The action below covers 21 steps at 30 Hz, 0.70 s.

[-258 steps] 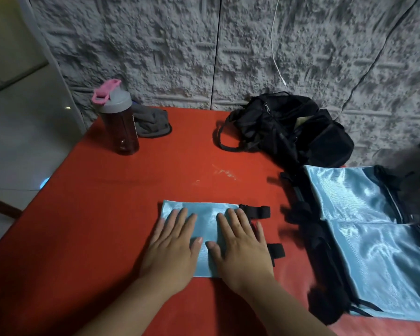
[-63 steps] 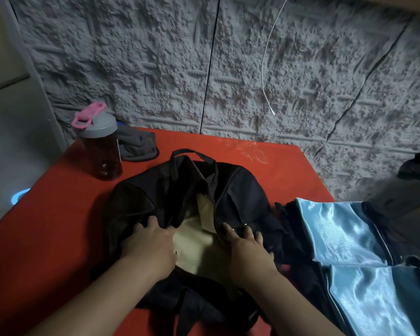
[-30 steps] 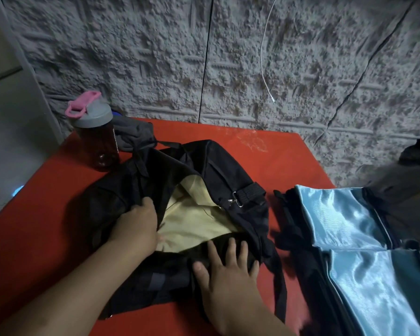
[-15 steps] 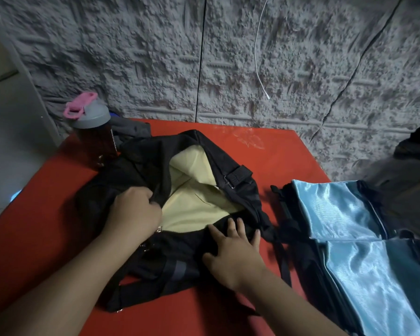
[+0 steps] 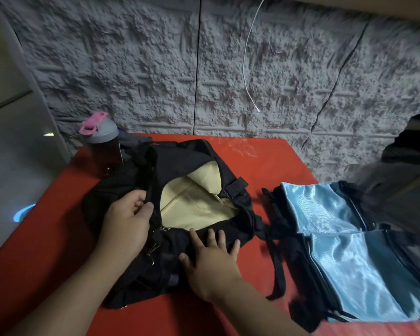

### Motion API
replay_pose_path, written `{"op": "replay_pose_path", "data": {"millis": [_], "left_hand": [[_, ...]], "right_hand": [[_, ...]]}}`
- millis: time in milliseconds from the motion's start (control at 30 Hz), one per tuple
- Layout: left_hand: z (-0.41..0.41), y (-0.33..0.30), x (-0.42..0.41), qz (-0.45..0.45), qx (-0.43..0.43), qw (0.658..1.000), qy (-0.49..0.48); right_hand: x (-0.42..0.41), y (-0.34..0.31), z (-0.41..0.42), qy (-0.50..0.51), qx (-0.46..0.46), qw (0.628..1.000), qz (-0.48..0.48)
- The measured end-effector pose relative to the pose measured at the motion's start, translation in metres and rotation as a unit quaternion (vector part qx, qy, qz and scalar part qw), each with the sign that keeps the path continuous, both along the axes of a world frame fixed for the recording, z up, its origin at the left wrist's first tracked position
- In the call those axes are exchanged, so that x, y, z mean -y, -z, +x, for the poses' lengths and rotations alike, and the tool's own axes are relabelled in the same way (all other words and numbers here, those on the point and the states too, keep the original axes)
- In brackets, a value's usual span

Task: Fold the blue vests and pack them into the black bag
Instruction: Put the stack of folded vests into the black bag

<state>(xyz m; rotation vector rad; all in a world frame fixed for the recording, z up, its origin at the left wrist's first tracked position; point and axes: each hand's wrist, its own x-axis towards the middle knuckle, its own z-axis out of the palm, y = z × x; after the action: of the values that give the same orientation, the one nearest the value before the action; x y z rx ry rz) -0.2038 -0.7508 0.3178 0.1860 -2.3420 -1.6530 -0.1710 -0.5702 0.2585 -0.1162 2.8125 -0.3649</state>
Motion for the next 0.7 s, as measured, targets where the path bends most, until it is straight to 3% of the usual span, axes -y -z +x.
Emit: {"op": "replay_pose_path", "data": {"millis": [133, 200, 333, 467, 700], "left_hand": [[0.008, 0.003, 0.004, -0.231, -0.048, 0.971, -0.036], [0.01, 0.003, 0.001, -0.293, -0.035, 0.954, -0.043], [0.016, -0.004, -0.01, -0.31, 0.001, 0.949, -0.051], [0.031, -0.009, -0.034, -0.395, -0.004, 0.918, -0.028], [0.093, 0.011, -0.146, -0.401, -0.094, 0.893, 0.183]], "right_hand": [[-0.005, -0.013, 0.008, -0.026, -0.014, 0.999, -0.041], [-0.01, -0.02, 0.012, -0.04, -0.027, 0.998, -0.032], [-0.025, -0.042, 0.025, -0.071, -0.054, 0.996, 0.002], [-0.067, -0.074, 0.047, -0.054, -0.082, 0.994, 0.037], [-0.201, -0.099, 0.083, 0.085, -0.155, 0.983, 0.052]]}}
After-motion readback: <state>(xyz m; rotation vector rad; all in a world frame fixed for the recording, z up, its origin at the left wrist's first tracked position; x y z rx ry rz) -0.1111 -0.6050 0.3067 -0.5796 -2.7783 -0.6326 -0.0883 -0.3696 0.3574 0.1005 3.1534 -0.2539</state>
